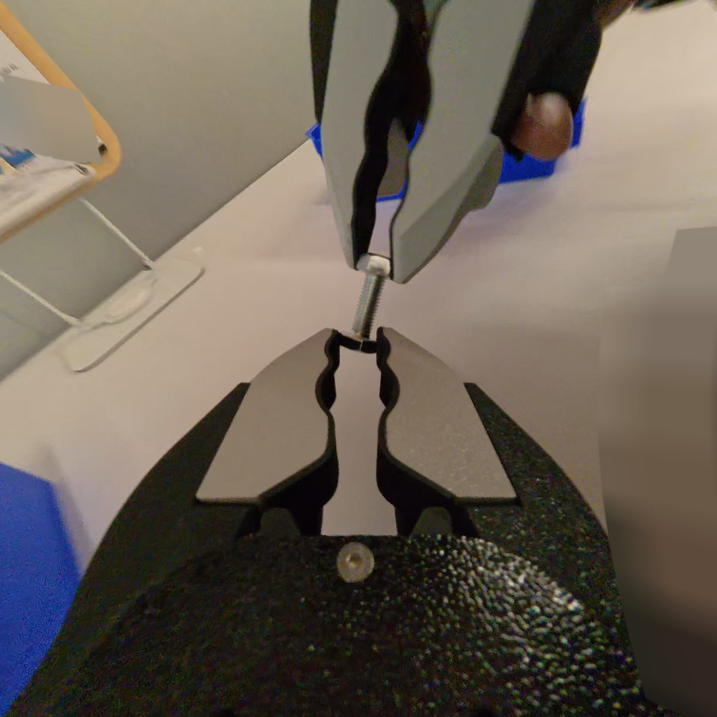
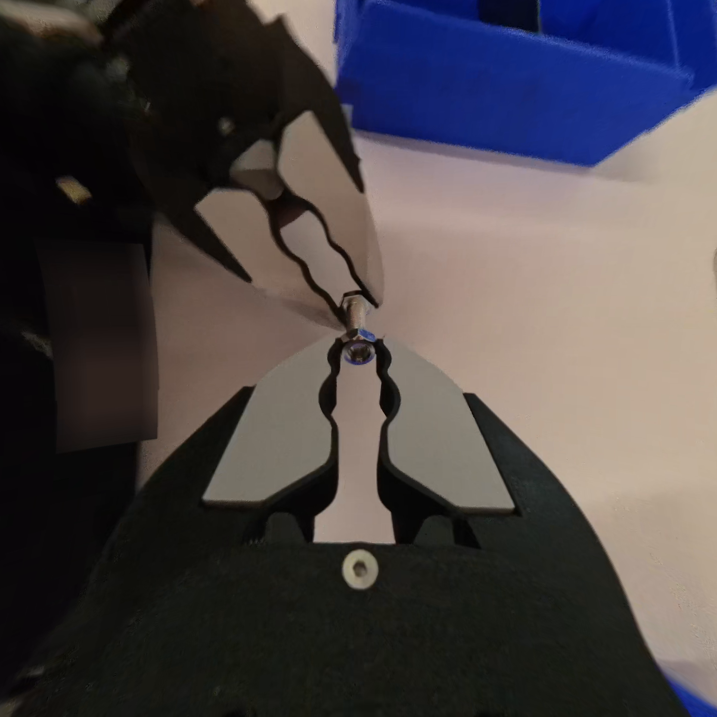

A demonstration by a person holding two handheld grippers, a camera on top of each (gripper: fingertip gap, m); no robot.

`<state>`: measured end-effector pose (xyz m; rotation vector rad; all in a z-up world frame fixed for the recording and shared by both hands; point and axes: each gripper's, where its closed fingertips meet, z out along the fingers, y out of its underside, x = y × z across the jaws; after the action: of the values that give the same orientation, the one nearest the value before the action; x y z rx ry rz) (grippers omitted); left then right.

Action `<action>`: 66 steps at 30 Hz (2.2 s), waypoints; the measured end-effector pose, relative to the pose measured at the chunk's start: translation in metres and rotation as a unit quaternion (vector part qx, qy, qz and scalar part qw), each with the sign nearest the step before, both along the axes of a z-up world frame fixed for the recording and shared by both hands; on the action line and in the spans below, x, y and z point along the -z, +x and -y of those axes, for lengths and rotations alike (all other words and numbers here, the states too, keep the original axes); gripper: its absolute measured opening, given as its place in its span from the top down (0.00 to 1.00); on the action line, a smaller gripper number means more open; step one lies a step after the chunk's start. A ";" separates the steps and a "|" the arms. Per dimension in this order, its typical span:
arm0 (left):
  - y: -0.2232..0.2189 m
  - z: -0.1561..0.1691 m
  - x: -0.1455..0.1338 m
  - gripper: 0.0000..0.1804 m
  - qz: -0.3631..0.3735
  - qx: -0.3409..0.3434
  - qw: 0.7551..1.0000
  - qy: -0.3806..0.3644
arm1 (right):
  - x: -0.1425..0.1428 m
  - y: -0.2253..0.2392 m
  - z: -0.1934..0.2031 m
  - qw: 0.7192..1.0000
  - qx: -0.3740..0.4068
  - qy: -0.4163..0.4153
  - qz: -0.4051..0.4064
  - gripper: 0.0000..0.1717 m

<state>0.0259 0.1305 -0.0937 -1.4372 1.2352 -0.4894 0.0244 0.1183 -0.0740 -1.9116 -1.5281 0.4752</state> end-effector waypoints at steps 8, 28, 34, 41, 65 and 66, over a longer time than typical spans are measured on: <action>0.000 -0.013 0.000 0.90 -0.034 0.002 0.998 0.045 | -0.003 0.001 -0.008 0.953 0.120 -0.195 -0.197 0.82; 0.019 -0.055 -0.008 0.90 -0.074 0.066 0.995 -0.003 | -0.005 0.021 -0.051 0.996 0.058 0.022 -0.068 0.90; 0.019 -0.074 -0.006 0.90 -0.122 0.014 0.987 0.101 | -0.003 0.021 -0.066 0.934 0.181 -0.189 -0.244 0.86; 0.030 -0.107 -0.007 0.90 -0.047 0.028 0.998 -0.020 | -0.013 0.041 -0.097 0.976 0.069 0.120 -0.171 0.73; 0.035 -0.139 0.013 0.90 -0.048 0.038 0.997 0.037 | 0.015 0.035 -0.137 0.969 0.111 0.016 -0.218 0.90; 0.034 -0.142 0.014 0.90 -0.056 0.026 0.997 0.054 | 0.017 0.034 -0.139 0.960 0.143 -0.025 -0.239 0.90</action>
<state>0.0595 0.2726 -0.1080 -1.3596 1.3712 -0.3755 0.0587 0.2577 -0.0914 -1.8415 -0.9211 0.7802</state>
